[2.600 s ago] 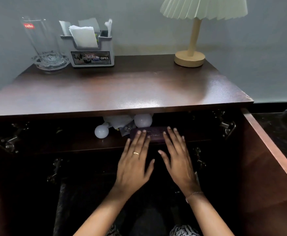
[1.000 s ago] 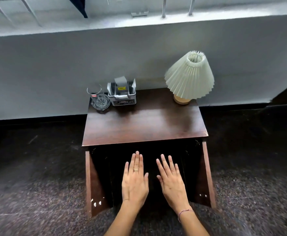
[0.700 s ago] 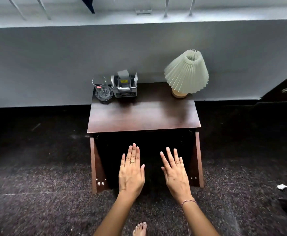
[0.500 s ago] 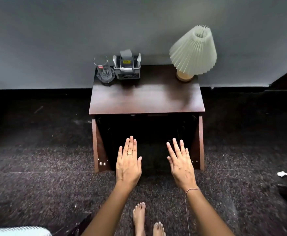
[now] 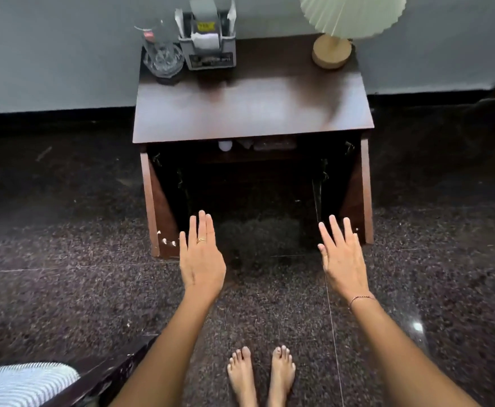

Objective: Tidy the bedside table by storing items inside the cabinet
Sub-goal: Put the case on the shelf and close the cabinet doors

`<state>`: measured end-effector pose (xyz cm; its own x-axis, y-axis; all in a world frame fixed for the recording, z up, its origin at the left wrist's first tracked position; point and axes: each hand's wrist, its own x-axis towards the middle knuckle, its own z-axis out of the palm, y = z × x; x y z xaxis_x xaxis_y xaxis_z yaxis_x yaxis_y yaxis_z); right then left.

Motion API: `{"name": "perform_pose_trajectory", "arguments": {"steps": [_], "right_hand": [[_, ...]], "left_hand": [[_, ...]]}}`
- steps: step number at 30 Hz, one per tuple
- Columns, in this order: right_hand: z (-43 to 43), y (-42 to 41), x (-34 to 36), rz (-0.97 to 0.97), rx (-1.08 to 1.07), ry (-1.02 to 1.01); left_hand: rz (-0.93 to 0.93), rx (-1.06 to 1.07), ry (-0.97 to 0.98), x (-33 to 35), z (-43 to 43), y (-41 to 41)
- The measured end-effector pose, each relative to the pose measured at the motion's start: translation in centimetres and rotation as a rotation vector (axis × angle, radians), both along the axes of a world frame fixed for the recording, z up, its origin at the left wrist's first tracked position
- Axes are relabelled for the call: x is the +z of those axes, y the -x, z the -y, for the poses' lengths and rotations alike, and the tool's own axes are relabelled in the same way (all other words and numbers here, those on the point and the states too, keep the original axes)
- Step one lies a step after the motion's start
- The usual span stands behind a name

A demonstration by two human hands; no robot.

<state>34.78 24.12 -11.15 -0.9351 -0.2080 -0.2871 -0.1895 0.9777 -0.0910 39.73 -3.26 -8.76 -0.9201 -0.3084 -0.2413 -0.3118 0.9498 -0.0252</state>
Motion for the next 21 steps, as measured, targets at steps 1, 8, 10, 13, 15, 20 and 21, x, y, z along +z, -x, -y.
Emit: {"name": "perform_pose_trajectory", "arguments": {"steps": [1,8,10,13,15,20,21], "right_hand": [[-0.3,0.0,-0.6,0.000,-0.012,-0.011],[-2.2,0.1,-2.2,0.031,-0.086,-0.155],[-2.5,-0.3,-2.2,0.014,-0.123,-0.169],[-2.8,-0.5,-2.3,0.017,-0.175,-0.168],[-3.0,-0.5,-2.4,0.036,-0.178,-0.169],[-2.9,-0.7,-2.6,-0.046,-0.183,-0.124],[-2.8,-0.8,-2.6,-0.079,-0.184,-0.082]], "left_hand": [[0.012,0.004,0.011,-0.7,0.3,-0.4],[0.078,0.072,0.049,-3.2,2.4,-1.3],[0.085,0.099,0.039,-3.5,3.0,-1.3],[0.096,0.137,0.044,-3.6,3.8,-1.3],[0.107,0.178,0.018,-3.6,4.3,-1.2],[0.133,0.308,-0.083,-4.0,4.8,-0.5],[0.109,0.324,-0.102,-4.1,4.9,-0.4]]}}
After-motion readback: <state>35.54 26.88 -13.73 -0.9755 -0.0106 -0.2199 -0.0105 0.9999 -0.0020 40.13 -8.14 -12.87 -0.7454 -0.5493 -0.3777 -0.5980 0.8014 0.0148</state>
